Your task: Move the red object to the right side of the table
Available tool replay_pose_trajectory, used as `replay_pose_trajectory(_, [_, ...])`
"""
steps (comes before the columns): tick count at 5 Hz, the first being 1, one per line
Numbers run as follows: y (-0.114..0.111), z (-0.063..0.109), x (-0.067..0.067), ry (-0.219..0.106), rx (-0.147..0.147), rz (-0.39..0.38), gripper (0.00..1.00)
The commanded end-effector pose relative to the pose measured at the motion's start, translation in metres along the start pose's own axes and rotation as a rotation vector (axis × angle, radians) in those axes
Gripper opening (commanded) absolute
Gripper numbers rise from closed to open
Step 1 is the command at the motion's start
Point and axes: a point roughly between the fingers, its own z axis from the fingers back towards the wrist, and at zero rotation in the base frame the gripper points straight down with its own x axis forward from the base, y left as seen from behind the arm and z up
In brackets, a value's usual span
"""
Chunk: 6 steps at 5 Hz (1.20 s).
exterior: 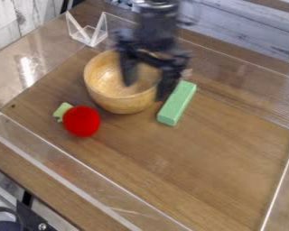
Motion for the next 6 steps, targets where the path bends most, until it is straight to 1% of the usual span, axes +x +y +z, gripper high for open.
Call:
replay_pose_trajectory(1, [0.029, -0.004, -0.015, -0.05, 0.019, -0.072, 1.0])
replay_pose_trajectory(2, [0.052, -0.018, -0.026, -0.063, 0.025, -0.122, 1.0])
replay_pose_trajectory(3, [0.068, -0.031, -0.031, -0.057, 0.026, -0.209, 1.0])
replay_pose_trajectory(4, [0.081, -0.042, -0.035, -0.057, 0.016, -0.252, 1.0])
replay_pose_trajectory(5, [0.071, -0.058, -0.033, -0.066, -0.013, -0.256, 0.0])
replay_pose_trajectory(6, [0.061, -0.069, -0.027, -0.079, -0.058, -0.199, 0.0])
